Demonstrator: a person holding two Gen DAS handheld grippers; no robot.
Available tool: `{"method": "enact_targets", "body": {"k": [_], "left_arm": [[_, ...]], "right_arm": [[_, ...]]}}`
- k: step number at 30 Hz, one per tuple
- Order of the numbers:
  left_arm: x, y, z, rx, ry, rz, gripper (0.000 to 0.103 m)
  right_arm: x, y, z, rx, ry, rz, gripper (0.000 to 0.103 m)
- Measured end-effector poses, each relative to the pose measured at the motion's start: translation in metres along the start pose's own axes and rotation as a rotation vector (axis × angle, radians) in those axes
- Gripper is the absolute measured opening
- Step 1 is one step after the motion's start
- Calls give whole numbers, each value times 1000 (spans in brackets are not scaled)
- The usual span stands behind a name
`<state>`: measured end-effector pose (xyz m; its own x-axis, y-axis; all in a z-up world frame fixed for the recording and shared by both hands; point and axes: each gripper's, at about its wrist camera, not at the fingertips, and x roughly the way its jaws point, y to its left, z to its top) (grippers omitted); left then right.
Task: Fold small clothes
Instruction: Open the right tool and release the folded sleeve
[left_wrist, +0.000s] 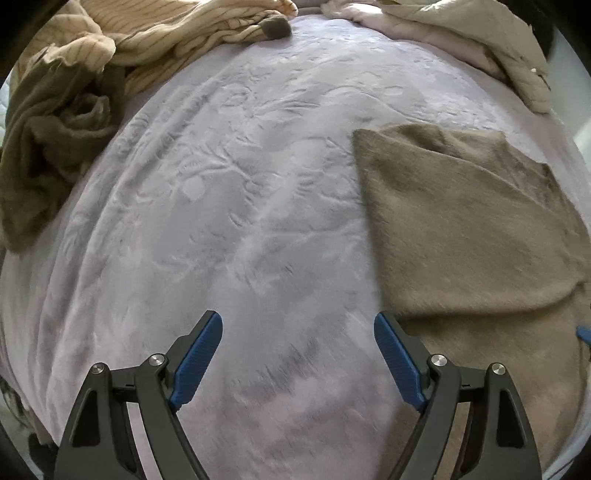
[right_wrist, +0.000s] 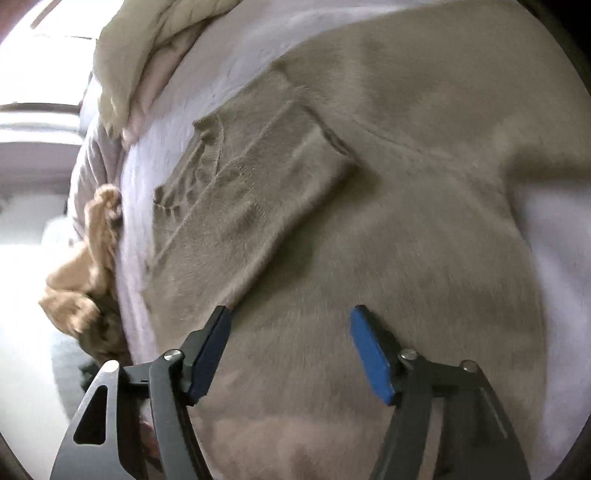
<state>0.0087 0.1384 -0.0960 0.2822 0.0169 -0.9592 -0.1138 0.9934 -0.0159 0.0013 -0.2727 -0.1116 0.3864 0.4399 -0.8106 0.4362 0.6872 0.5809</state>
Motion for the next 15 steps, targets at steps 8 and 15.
{"method": "enact_targets", "body": {"k": [8,15], "left_arm": [[-26,-69,-20,69,31,-114,85],[-29,-117,-30,119,81,-164,85]], "right_arm": [[-16,-29,-34,141,9,159,71],[-36,-53,-40,186,7,243,77]]}}
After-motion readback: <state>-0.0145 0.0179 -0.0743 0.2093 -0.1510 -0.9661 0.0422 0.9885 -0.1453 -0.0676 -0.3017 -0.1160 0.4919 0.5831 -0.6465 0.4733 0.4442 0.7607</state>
